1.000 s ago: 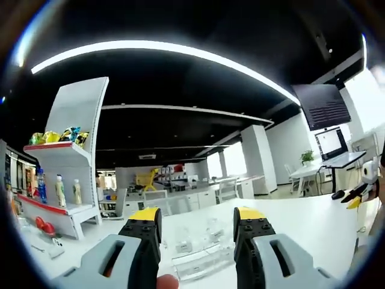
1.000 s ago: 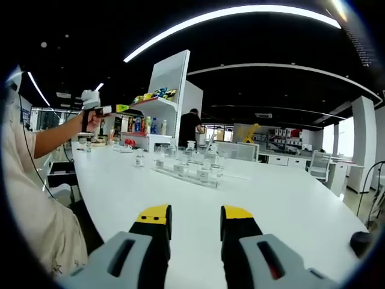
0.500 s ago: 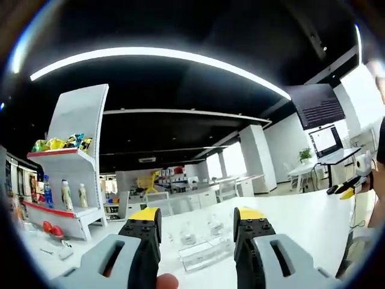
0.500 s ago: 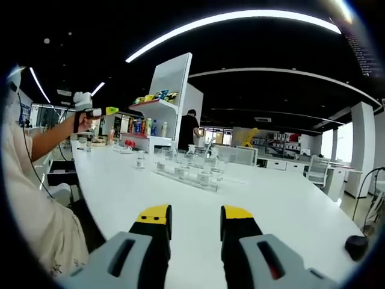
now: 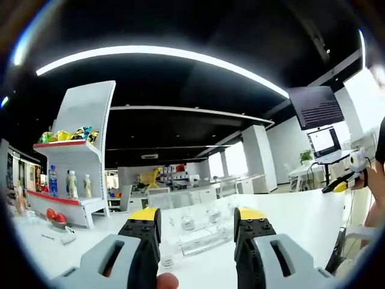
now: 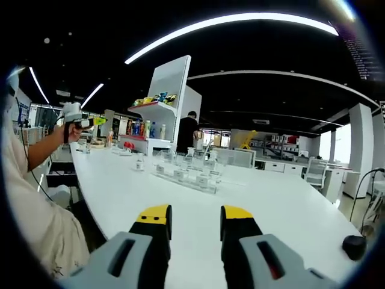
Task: Identify the label on the chemical reagent bottle, grasp the chemical reagent bottle, and place it in the designated position on the reagent rack
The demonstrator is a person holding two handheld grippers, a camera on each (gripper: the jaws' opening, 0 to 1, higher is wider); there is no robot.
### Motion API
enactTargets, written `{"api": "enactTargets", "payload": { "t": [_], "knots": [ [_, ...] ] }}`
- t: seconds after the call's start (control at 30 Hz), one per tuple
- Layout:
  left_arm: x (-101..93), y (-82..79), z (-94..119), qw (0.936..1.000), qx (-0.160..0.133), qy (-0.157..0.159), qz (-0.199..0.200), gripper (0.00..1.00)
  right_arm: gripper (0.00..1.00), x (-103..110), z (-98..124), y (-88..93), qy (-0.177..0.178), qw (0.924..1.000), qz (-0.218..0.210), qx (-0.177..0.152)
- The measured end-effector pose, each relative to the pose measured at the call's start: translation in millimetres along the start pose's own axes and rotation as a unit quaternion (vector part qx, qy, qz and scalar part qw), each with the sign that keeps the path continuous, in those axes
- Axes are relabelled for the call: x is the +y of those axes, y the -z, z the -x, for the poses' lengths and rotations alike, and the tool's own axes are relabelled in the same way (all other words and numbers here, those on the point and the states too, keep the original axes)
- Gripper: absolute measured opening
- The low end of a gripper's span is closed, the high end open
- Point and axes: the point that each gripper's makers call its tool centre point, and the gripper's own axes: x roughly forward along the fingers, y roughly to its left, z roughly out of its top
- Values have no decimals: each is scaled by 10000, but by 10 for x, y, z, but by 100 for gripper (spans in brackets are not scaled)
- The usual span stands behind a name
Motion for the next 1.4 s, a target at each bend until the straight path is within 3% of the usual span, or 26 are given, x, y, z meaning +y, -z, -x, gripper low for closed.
{"api": "enactTargets", "payload": {
  "t": [0.23,0.47,0.97,1.4],
  "knots": [
    [-147,142,178,9996,173,239,-1,50,32,41,-4,-11,-32,10000,9,-27],
    [-189,297,271,9993,301,203,-93,50,32,90,39,2,-57,10000,18,-20],
    [-268,513,504,9984,442,344,-6,51,32,-34,147,-46,89,9999,26,-113],
    [-237,501,562,9981,456,404,-15,51,32,27,11,-64,17,10000,43,-24]
  ]
}}
